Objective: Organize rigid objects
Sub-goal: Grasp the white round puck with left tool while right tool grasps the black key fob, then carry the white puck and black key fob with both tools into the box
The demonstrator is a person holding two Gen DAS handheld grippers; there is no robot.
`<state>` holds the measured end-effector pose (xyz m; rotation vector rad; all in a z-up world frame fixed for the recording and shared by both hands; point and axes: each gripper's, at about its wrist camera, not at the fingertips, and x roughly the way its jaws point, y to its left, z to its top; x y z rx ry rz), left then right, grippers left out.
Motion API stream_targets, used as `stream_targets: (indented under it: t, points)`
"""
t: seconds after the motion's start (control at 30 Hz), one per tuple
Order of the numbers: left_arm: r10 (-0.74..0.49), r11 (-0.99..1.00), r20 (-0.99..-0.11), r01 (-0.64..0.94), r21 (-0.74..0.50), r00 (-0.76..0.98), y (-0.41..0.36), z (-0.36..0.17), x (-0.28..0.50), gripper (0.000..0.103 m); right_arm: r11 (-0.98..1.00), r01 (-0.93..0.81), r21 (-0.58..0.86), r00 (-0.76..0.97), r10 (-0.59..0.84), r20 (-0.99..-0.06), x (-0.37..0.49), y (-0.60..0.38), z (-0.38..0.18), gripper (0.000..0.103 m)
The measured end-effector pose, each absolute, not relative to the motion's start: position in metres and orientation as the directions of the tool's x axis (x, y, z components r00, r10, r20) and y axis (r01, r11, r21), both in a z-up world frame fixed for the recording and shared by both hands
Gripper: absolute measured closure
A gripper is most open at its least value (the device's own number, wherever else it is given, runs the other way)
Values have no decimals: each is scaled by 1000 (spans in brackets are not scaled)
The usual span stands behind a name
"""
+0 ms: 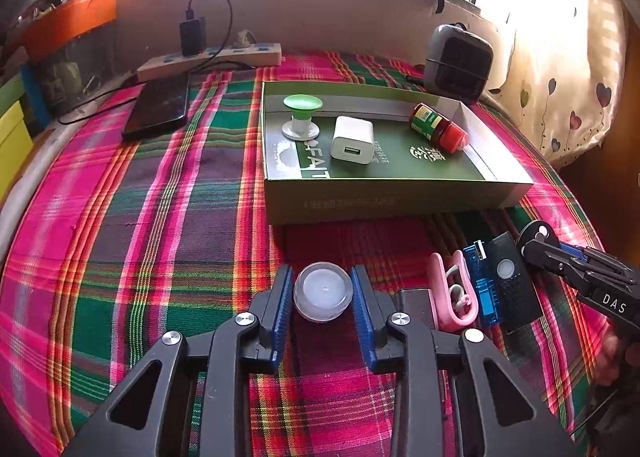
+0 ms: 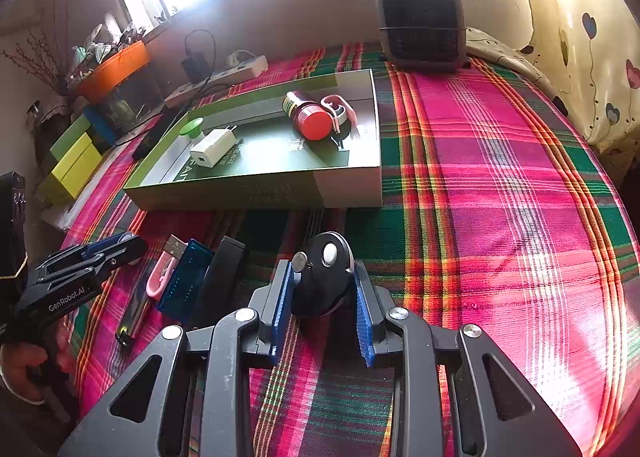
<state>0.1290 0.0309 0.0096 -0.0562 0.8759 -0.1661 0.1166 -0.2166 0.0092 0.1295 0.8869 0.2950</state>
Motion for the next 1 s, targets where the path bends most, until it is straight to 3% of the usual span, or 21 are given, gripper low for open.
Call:
stream_targets:
  t: [1.0]
  points:
    - [-176, 984, -754, 127, -124, 633, 30, 13, 128, 76, 955, -196, 222, 595, 296, -747, 116, -215, 10, 73]
